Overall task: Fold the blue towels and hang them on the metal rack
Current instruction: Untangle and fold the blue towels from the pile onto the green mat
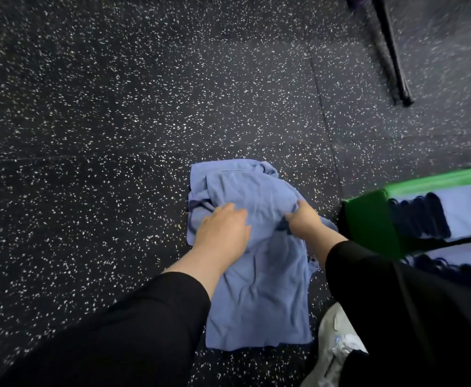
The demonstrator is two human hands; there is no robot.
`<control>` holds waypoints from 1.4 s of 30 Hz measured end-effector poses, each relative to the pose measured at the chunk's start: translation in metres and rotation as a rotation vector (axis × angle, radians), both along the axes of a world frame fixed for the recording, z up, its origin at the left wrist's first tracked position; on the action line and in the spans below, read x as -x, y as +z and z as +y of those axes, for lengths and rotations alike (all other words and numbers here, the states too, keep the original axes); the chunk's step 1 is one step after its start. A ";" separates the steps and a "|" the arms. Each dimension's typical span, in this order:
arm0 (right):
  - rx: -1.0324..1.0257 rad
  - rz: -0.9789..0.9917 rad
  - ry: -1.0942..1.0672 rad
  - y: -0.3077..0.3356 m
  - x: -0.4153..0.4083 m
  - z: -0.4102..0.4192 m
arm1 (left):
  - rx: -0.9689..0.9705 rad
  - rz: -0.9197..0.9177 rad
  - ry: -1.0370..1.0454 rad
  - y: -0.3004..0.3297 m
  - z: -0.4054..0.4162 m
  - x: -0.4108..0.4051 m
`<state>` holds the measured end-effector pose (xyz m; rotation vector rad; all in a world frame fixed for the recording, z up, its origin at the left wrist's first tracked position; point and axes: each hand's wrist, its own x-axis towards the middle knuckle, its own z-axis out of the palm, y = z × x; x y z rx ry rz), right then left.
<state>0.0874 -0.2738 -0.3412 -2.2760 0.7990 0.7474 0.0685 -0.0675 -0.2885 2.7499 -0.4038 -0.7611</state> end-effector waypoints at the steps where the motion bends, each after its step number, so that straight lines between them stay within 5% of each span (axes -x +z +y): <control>1: -0.010 0.010 -0.018 -0.003 0.001 -0.002 | 0.008 -0.002 -0.001 -0.001 -0.003 0.000; 17: 0.038 -0.219 -0.199 0.031 -0.001 -0.005 | -0.046 -0.086 -0.042 0.030 -0.005 0.001; 21: -0.224 -0.359 -0.228 0.085 0.004 0.010 | -0.034 -0.122 -0.045 0.067 0.001 0.007; 32: -0.661 -0.563 0.300 0.338 0.030 0.055 | 0.311 -0.362 0.264 0.274 0.037 0.019; 38: -0.588 -0.722 0.509 0.411 0.068 0.063 | 0.647 -0.009 0.230 0.332 0.054 0.057; 42: -0.575 -0.777 0.552 0.418 0.076 0.062 | 0.745 0.015 0.300 0.331 0.063 0.064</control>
